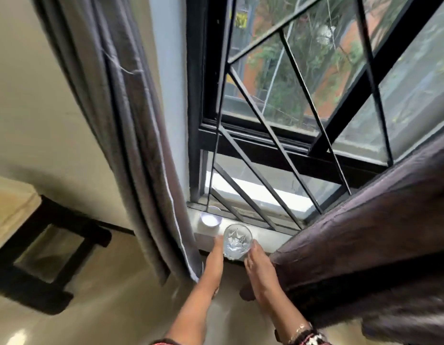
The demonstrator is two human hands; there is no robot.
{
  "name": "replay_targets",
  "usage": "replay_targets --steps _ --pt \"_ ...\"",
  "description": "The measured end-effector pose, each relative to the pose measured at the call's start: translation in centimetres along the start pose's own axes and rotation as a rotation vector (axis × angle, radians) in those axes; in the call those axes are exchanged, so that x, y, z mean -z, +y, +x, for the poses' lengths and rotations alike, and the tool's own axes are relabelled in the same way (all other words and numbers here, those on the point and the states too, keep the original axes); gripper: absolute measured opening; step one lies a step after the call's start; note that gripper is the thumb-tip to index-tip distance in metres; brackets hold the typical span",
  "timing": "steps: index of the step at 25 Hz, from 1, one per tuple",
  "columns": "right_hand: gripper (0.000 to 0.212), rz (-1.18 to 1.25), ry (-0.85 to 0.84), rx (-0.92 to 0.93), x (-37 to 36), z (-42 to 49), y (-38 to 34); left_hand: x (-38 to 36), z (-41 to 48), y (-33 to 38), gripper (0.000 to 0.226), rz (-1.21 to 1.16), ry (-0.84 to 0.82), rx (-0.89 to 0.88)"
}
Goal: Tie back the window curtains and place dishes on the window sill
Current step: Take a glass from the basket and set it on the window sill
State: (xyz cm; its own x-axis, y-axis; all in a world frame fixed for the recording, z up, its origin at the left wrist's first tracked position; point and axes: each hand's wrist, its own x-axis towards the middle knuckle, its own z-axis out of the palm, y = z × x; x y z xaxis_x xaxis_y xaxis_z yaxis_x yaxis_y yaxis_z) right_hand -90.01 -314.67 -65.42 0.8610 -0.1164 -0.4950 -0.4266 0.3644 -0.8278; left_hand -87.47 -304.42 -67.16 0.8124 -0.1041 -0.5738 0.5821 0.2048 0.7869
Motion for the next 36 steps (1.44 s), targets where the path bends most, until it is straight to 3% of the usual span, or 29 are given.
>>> replay_targets --steps 3,7,15,19,23,28,36 --pt "0.024 -0.082 -0.092 -0.002 -2.5 -3.3 0.1 2.6 -4.6 1.3 0.06 -0.042 0.052 0.011" --pt "0.04 -0.191 -0.245 -0.04 -7.7 -6.1 1.1 8.0 -8.7 3.0 0.054 -0.102 0.067 -0.048" --pt "0.059 -0.274 -0.416 -0.143 -25.2 -6.3 4.4 24.7 -10.9 8.5 0.06 -0.108 0.242 -0.064" --pt "0.067 -0.3 -0.532 -0.106 -35.0 -6.2 6.5 34.4 -11.7 11.4 0.059 -0.168 0.333 -0.08" --pt "0.073 -0.362 -0.65 -0.123 -42.0 -6.3 8.2 41.6 -12.4 13.8 0.056 -0.187 0.332 -0.155" --pt "0.078 -0.412 -0.7 -0.151 -48.9 -4.8 9.3 47.8 -11.7 15.8 0.057 -0.173 0.412 -0.186" --pt "0.06 -0.338 -0.628 -0.247 -59.2 3.3 11.3 58.0 -3.6 20.4 0.061 -0.147 0.494 -0.125"
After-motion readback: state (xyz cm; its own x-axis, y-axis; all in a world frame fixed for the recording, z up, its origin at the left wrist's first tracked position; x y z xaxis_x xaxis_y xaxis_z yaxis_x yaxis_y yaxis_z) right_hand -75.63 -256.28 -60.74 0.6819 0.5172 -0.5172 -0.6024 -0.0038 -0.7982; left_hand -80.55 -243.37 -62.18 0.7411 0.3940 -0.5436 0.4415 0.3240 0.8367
